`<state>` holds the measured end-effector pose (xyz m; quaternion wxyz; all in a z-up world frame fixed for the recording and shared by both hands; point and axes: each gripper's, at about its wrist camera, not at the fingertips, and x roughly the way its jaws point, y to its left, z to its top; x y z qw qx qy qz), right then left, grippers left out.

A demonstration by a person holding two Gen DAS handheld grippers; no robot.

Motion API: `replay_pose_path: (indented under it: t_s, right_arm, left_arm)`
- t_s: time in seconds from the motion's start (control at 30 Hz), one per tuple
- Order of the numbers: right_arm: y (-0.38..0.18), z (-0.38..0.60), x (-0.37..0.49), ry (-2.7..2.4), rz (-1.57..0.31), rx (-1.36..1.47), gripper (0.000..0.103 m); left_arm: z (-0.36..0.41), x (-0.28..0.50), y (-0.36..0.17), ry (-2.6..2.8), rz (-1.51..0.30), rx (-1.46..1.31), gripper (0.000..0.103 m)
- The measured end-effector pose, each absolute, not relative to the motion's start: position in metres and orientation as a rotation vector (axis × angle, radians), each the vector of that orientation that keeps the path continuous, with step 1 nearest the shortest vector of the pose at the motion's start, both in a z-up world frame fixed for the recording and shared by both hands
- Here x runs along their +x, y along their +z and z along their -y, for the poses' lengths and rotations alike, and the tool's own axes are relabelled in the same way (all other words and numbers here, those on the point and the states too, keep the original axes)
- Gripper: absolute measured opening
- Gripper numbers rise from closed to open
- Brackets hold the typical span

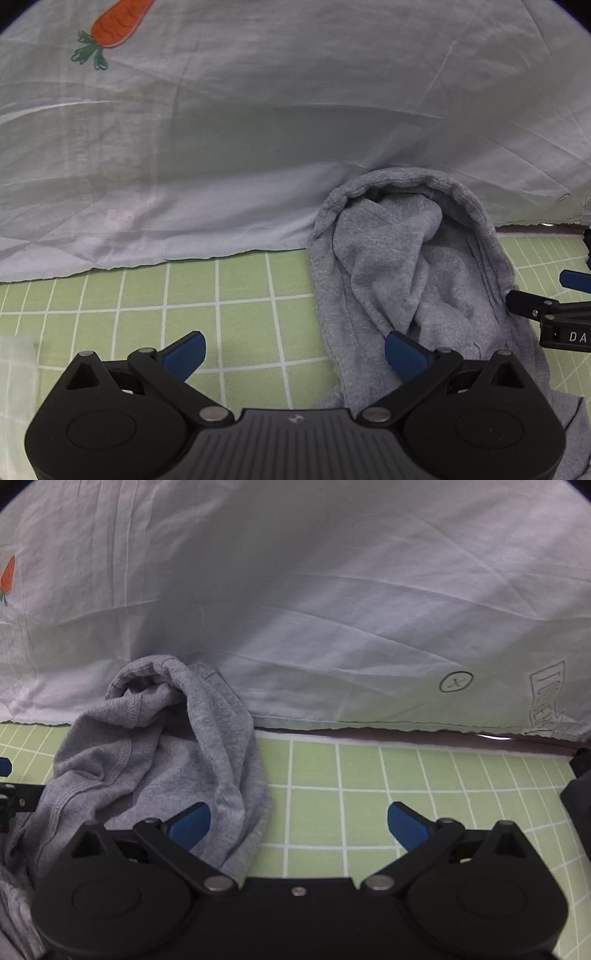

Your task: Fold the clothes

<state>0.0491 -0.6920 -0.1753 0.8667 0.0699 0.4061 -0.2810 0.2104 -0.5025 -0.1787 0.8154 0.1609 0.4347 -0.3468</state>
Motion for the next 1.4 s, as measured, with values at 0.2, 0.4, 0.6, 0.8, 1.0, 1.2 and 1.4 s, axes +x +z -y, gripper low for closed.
replay_pose_path:
  t_s: [0.2,0.4,0.6,0.8,1.0,1.2,1.4]
  right_arm:
    - [-0.173,0.706,0.047,-0.739,-0.847,0.108,0.103]
    - [-0.151,0.717,0.010,-0.847,-0.792,0.164,0.103]
    - [-0.128,0.704,-0.023,-0.880,-0.729,0.198,0.103]
    - [-0.101,0.671,-0.051,-0.882,-0.633,0.174,0.103]
    - [-0.074,0.641,-0.084,-0.877,-0.558,0.141,0.103]
    - [-0.066,0.613,-0.119,-0.872,-0.547,0.110,0.103]
    - [-0.075,0.593,-0.159,-0.868,-0.589,0.127,0.103]
  left_arm:
    - [0.521,0.216,-0.184,-0.651,-0.845,0.493,0.103]
    - [0.512,0.223,-0.179,-0.474,-0.734,0.641,0.103]
    - [0.464,0.205,-0.141,-0.439,-0.688,0.511,0.103]
    - [0.423,0.173,-0.099,-0.429,-0.623,0.409,0.103]
    - [0.383,0.134,-0.068,-0.427,-0.579,0.334,0.103]
    - [0.347,0.089,-0.055,-0.426,-0.573,0.296,0.103]
    - [0.319,0.054,-0.065,-0.445,-0.629,0.284,0.103]
